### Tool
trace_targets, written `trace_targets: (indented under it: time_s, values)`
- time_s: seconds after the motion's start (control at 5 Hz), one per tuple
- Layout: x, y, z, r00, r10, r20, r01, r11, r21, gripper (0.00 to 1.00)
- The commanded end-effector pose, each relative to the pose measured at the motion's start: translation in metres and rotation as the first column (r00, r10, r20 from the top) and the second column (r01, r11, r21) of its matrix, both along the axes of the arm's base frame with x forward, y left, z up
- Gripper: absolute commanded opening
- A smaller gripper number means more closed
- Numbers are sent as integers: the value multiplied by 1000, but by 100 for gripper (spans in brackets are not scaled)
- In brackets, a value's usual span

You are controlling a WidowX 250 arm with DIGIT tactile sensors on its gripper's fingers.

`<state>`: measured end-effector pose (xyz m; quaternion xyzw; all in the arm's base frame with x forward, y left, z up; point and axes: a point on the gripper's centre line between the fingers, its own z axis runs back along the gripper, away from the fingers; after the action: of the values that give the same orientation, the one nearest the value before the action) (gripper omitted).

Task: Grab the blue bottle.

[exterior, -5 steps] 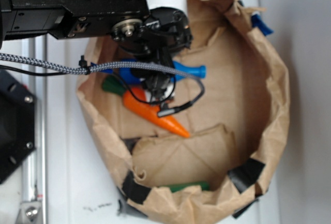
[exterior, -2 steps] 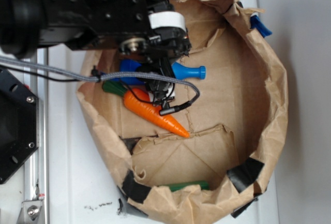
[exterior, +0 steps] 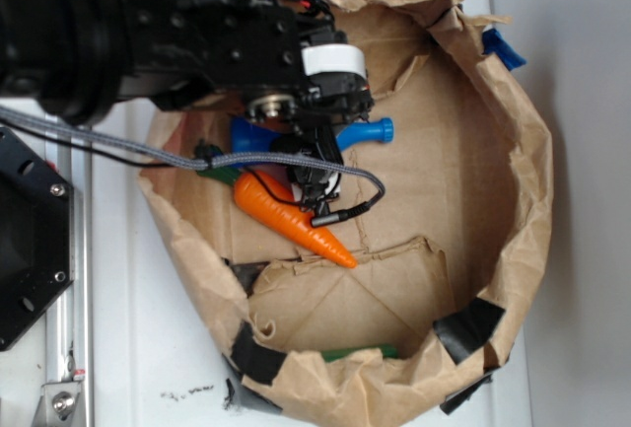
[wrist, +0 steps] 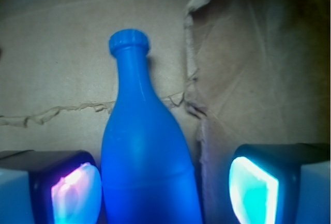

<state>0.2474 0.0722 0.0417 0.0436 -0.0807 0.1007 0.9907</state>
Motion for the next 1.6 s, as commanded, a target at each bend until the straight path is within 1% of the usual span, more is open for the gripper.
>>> trace_targets:
  time_s: [0.0,0.2,0.6,0.8,1.0,1.2,1.4]
  values:
    - [-2,-1,-6,999,-36,19,35,999,29,100]
    - [-3,3,-6,1000,-2,31,1,1000,28,0]
    - [-3,3,-2,999,-2,47,0,999,37,0]
    - [-2,4,-3,999,2,46,-4,999,43,0]
    - [-2,2,9,999,16,37,-17,999,32,0]
    - [-3,-4,52,999,17,33,-17,1000,-11,0]
    - [-6,-16,99,999,15,31,-14,1000,-25,0]
